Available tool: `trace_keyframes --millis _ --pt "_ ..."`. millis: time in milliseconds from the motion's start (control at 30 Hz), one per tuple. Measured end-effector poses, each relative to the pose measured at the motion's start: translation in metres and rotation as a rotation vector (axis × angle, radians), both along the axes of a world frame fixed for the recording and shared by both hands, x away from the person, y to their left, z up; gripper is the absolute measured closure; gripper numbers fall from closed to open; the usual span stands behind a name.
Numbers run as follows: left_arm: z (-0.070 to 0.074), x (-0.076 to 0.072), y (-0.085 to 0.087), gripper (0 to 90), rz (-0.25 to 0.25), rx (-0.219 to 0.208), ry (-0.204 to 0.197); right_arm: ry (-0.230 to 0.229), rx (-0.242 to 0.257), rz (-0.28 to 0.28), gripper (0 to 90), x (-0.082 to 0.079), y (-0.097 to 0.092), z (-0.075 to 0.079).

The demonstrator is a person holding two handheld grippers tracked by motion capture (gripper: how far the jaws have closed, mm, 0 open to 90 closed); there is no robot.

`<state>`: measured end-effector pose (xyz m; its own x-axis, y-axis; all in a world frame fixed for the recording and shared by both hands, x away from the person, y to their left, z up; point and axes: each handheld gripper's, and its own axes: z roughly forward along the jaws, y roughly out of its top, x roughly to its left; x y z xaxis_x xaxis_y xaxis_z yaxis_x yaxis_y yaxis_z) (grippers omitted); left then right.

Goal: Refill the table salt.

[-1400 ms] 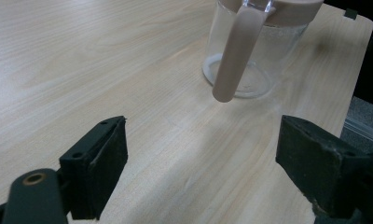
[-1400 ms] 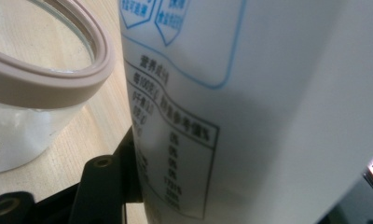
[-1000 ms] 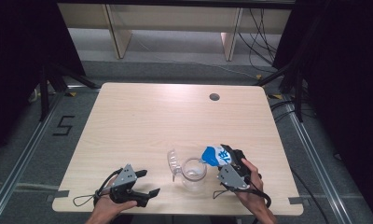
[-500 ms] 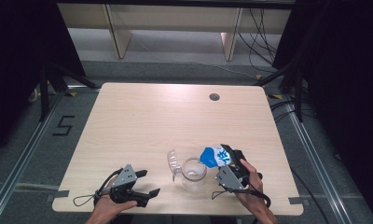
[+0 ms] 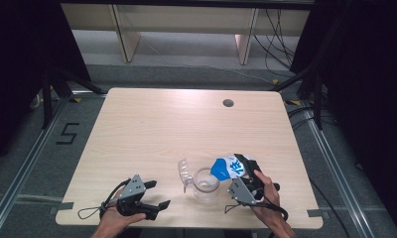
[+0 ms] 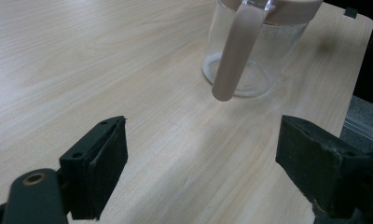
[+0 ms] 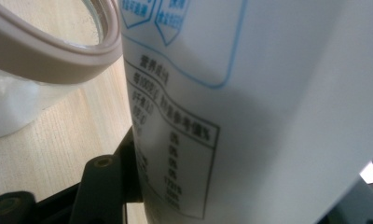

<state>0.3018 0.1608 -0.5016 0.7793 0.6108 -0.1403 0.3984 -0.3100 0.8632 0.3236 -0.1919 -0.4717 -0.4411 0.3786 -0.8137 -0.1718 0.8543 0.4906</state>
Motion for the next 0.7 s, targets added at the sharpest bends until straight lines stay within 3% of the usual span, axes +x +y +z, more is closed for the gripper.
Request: trace_keyframes --millis 233,300,333,367,533,600,700 --pt "-0.0001 0.0000 0.0000 16.1 0.001 0.000 0.000 -0.018 -0.018 0.007 44.9 -0.0005 0.0016 -0.0010" --pt "-0.0001 0.0000 0.0000 16.1 0.000 0.000 0.000 -0.032 -0.031 0.015 44.8 0.0001 0.0020 -0.0011" --pt "-0.0001 0.0000 0.0000 16.1 0.001 -0.001 0.000 -0.052 -0.062 0.027 44.8 0.0007 0.0019 0.0008" --pt "-0.0001 0.0000 0.0000 16.1 0.001 0.000 0.000 -0.024 -0.035 0.006 44.9 -0.0017 0.0024 -0.0009" --pt "-0.0001 -0.0001 0.0000 16.1 0.000 0.000 0.000 -0.050 -0.052 0.007 44.9 -0.0006 0.0023 -0.0015" --pt "-0.0002 -0.0001 -0.0001 16.1 0.001 -0.001 0.000 -0.072 -0.097 0.020 44.9 -0.0007 0.0027 0.0009" --pt "-0.0003 0.0001 -0.0001 16.1 -0.002 -0.003 0.001 -0.060 -0.072 0.007 45.1 -0.0011 0.0030 -0.0017"
